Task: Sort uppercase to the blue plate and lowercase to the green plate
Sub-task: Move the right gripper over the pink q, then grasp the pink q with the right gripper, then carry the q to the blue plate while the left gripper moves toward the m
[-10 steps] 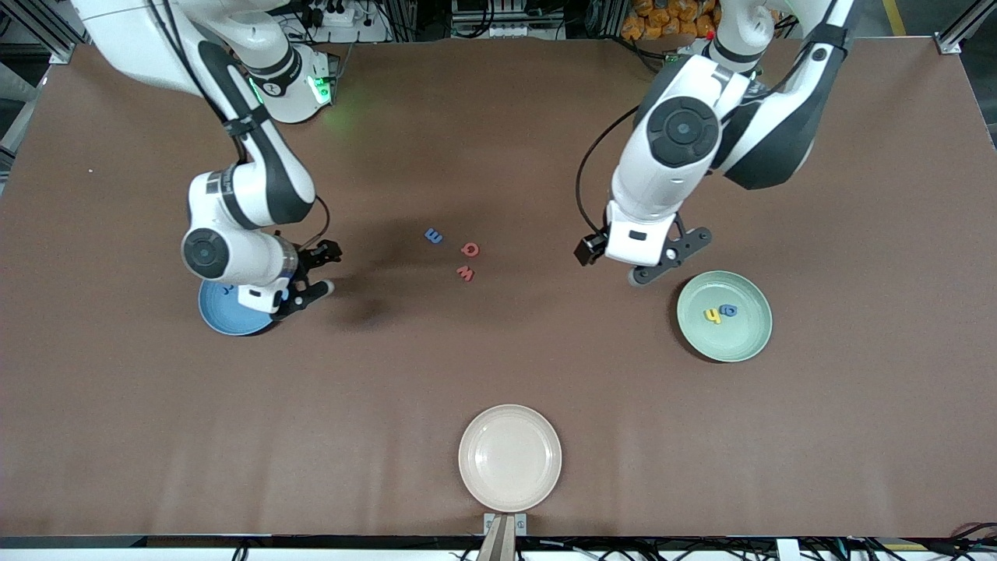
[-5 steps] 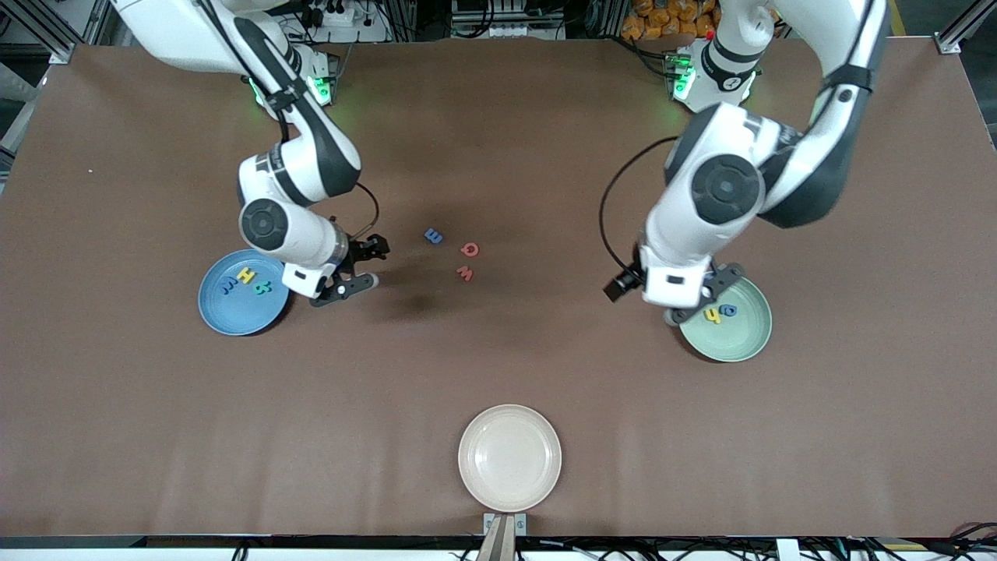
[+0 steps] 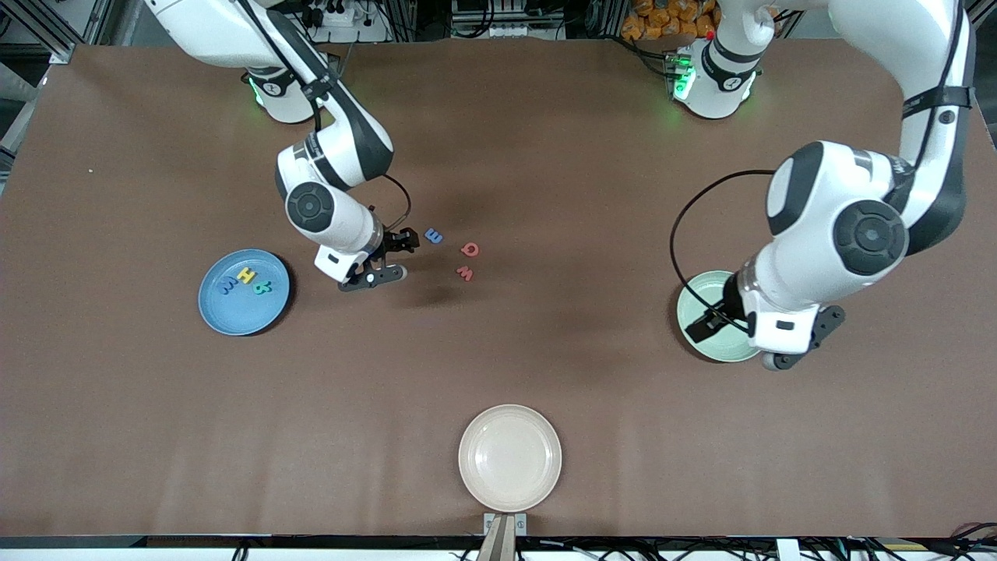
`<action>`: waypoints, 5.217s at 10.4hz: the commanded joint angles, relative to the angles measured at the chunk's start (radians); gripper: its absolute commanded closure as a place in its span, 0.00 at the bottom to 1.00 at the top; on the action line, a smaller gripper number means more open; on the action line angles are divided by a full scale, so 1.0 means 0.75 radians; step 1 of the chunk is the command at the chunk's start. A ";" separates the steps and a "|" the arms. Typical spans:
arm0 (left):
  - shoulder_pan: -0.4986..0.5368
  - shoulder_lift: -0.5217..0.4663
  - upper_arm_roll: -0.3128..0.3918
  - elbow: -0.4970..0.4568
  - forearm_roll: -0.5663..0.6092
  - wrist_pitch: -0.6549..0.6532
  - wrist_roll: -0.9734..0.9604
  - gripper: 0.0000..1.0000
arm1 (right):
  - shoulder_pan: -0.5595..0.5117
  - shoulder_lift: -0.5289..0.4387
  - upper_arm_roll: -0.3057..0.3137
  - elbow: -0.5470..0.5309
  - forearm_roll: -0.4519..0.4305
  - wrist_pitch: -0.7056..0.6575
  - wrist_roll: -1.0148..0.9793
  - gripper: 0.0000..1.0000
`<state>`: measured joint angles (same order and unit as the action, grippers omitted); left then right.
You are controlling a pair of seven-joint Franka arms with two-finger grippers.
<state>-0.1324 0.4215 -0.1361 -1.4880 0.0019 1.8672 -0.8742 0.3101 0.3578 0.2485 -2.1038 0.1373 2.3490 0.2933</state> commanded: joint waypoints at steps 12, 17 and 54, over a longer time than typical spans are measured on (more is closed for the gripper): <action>0.082 0.103 -0.009 0.016 0.089 0.085 0.157 0.00 | 0.360 0.241 -0.004 0.181 -0.365 0.200 0.826 0.24; 0.083 0.119 -0.009 0.014 0.092 0.094 0.157 0.00 | 0.360 0.286 -0.022 0.177 -0.406 0.257 0.826 0.34; -0.032 0.109 -0.027 0.004 0.212 0.106 0.673 0.00 | 0.002 0.167 -0.029 0.300 -0.369 -0.215 -0.050 0.65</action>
<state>-0.1230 0.5058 -0.1561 -1.4872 0.1396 1.9606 -0.2926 0.3635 0.5253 0.2120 -1.8568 -0.1542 2.2186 0.3624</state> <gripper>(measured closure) 0.000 0.568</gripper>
